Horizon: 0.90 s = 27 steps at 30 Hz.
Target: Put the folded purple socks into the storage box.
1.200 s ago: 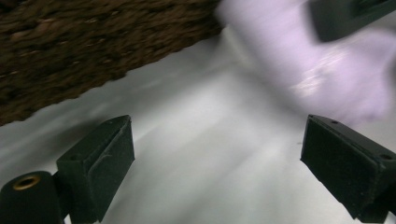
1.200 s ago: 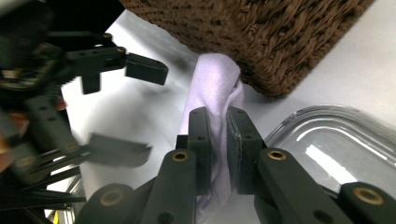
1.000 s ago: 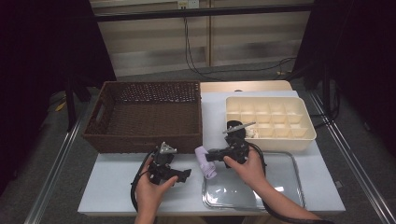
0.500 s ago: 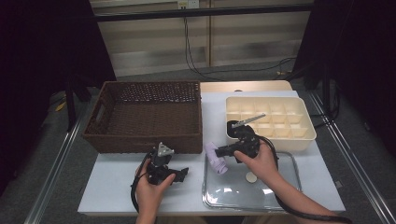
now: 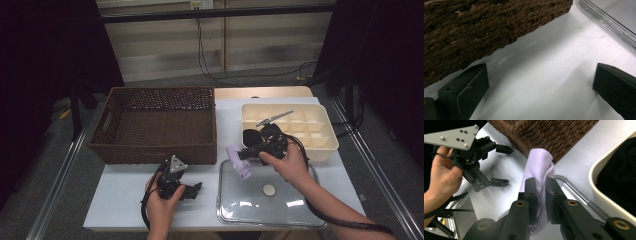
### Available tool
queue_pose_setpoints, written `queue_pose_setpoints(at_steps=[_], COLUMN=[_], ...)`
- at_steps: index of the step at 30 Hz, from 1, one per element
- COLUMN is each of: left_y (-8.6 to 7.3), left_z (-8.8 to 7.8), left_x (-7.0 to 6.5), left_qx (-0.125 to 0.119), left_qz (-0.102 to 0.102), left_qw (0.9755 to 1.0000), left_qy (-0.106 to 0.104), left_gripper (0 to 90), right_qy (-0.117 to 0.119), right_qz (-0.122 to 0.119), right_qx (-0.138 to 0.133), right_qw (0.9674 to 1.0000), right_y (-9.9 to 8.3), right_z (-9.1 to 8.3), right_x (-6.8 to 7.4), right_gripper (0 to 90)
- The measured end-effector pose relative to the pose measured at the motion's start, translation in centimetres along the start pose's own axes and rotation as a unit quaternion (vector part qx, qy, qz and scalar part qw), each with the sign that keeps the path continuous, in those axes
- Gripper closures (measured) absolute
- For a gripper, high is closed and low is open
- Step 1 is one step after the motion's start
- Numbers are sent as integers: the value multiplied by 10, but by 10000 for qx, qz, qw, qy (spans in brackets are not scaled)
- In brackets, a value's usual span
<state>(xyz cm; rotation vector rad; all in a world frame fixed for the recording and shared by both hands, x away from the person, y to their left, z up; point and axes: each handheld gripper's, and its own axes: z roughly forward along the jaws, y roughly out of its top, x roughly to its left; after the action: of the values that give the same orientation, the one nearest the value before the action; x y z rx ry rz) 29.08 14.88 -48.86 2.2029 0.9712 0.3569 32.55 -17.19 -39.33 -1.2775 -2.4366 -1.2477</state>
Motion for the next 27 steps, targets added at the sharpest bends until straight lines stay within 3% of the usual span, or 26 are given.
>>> queue_pose_setpoints(at_steps=[14,21,25,27], left_y=[0,0,0,0], left_z=[0,0,0,0], left_x=[0,0,0,0], left_qx=[10,12,11,9], left_qz=[31,27,30,31], left_qw=[10000,10000,10000,10000], left_qy=[16,8,14,16], left_gripper=[0,0,0,0], right_qy=[-190,-558,-740,-880], right_qz=[152,351,411,531], right_qx=[-159,-276,-230,-217], right_qw=[9996,9974,9961,9945], right_y=[22,31,29,25], right_z=[-45,-70,-74,-76], right_x=[-20,-45,-57,-72], right_gripper=[816,816,816,816])
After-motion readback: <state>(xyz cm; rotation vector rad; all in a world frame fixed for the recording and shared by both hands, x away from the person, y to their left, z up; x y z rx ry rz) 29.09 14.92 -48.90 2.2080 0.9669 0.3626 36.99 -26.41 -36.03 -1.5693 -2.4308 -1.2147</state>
